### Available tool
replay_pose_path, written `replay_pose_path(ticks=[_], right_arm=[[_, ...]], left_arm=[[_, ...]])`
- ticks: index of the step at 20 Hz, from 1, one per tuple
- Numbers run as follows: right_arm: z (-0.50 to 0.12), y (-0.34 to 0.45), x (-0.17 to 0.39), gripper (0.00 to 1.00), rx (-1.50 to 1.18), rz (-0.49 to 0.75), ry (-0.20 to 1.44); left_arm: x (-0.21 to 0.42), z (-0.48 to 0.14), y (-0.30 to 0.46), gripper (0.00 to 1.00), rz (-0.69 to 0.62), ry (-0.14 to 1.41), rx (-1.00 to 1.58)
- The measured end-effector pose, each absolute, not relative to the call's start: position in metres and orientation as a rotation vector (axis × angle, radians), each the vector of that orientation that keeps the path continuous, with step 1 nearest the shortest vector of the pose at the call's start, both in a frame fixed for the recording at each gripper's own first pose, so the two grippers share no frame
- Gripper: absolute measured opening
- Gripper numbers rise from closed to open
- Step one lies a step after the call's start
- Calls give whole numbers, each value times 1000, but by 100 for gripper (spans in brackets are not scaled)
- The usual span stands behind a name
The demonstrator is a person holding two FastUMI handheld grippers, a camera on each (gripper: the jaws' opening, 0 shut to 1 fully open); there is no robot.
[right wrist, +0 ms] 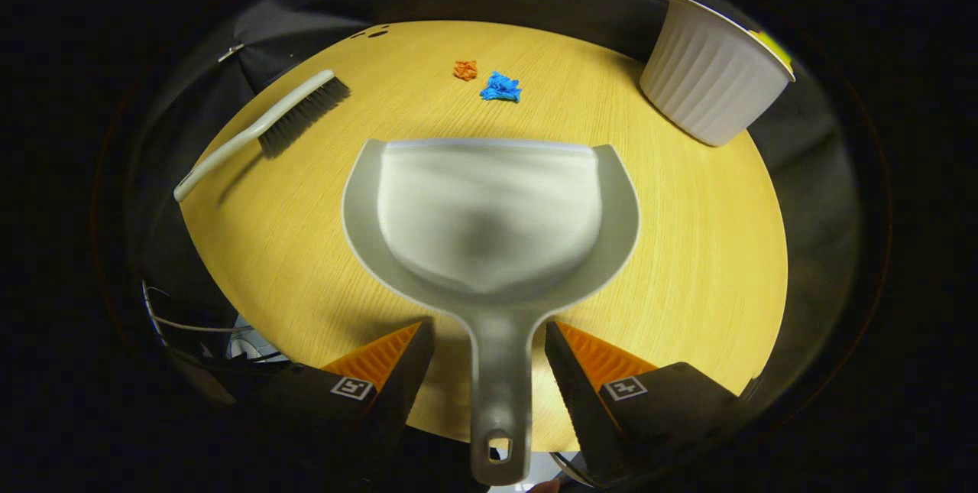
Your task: Pick up the small broom and dustpan from the desktop, sweep the trash into the dustpan with the broom, and then empty the trash into the garbage bin.
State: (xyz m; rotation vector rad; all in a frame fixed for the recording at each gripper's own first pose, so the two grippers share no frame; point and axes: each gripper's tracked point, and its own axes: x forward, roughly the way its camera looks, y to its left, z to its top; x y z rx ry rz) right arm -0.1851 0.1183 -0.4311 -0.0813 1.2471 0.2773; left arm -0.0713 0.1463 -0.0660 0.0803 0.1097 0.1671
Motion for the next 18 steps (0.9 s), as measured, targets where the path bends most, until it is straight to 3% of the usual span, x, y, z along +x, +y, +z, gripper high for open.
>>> replay_pose_path(ticks=[7, 8, 9, 10, 11, 12, 14, 15, 18], right_arm=[[-437, 123, -171, 88, -1, 238, 1269], [-438, 122, -171, 73, -3, 241, 1268], [-438, 120, -170, 65, -2, 246, 1268], [-439, 121, -169, 43, 3, 246, 1257], [-439, 121, -168, 39, -3, 257, 1248], [-438, 121, -168, 43, -2, 257, 1233], [-437, 121, -168, 35, 8, 264, 1239], [-438, 121, -168, 34, 3, 268, 1242], [-418, 115, -162, 36, -9, 292, 1212]], left_arm=[[-67, -65, 144, 97, 174, 109, 77], [-67, -67, 143, 97, 174, 111, 74], [-66, -68, 142, 97, 175, 113, 70], [-65, -71, 141, 97, 177, 119, 65], [-64, -73, 139, 97, 177, 127, 60], [-63, -76, 139, 97, 178, 134, 55], [-61, -83, 141, 97, 181, 152, 47], [-60, -86, 143, 100, 183, 165, 39], [-58, -106, 150, 97, 168, 222, 26]])
